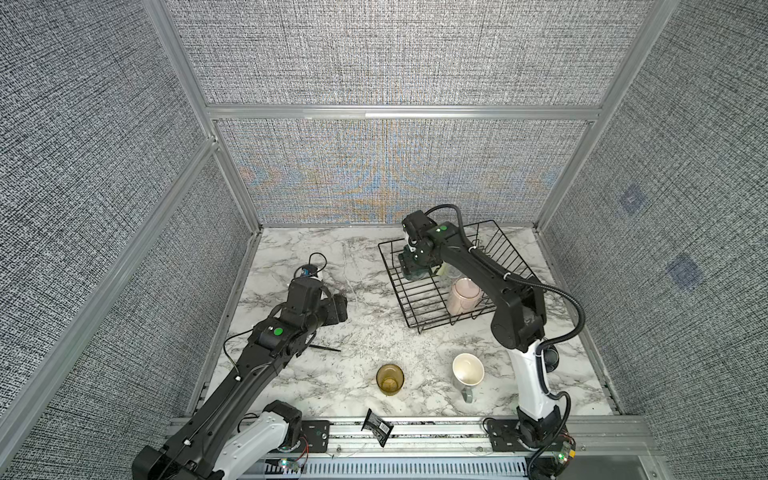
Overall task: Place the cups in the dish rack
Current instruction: 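Lower the dark green mug into the rack with the right gripper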
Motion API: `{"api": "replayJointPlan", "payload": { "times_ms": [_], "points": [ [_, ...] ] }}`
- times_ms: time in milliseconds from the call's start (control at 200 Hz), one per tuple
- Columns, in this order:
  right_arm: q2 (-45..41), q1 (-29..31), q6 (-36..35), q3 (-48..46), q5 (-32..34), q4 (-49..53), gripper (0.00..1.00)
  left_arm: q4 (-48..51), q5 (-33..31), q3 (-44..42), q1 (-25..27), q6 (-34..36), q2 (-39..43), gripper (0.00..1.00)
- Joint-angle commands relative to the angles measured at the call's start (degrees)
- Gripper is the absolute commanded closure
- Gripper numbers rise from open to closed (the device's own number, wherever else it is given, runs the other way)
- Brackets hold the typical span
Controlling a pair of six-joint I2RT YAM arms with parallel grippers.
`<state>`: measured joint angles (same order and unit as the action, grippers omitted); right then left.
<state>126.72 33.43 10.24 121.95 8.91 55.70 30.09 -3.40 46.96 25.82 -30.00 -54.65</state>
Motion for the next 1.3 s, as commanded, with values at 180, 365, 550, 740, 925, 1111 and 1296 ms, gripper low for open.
{"api": "replayJointPlan", "payload": {
  "times_ms": [180, 365, 550, 740, 925, 1111, 1296],
  "points": [
    [6.47, 0.11, 1.19, 7.87, 2.48, 4.27, 0.4, 0.16, 1.94, 0.34, 0.02, -0.43, -1.12, 0.2],
    [9.51, 0.06, 0.93, 10.11, 1.64, 4.21, 0.38, -0.62, 2.3, -0.92, 0.0, -1.4, -0.41, 0.21],
    [11.86, -0.12, 0.88, 13.75, 1.55, 6.42, 0.28, -0.74, 2.41, -1.02, -0.03, -1.91, -0.34, 0.2],
    [12.7, -0.43, 0.14, 14.81, 2.08, 6.38, 0.24, -0.74, 2.39, -1.25, 0.08, -2.28, -0.46, 0.2],
    [14.36, -0.82, -0.13, 17.22, 1.01, 8.34, 0.2, -0.44, 2.69, -1.11, 0.07, -2.69, -0.94, 0.2],
    [14.17, -0.82, -1.01, 15.71, 2.32, 6.38, 0.11, -0.95, 3.25, -1.42, 0.0, -3.16, -1.27, 0.21],
    [13.38, -0.82, -1.54, 14.1, 2.21, 4.15, 0.08, -1.85, 4.12, -1.71, 0.02, -3.57, -2.03, 0.21]
  ]
}}
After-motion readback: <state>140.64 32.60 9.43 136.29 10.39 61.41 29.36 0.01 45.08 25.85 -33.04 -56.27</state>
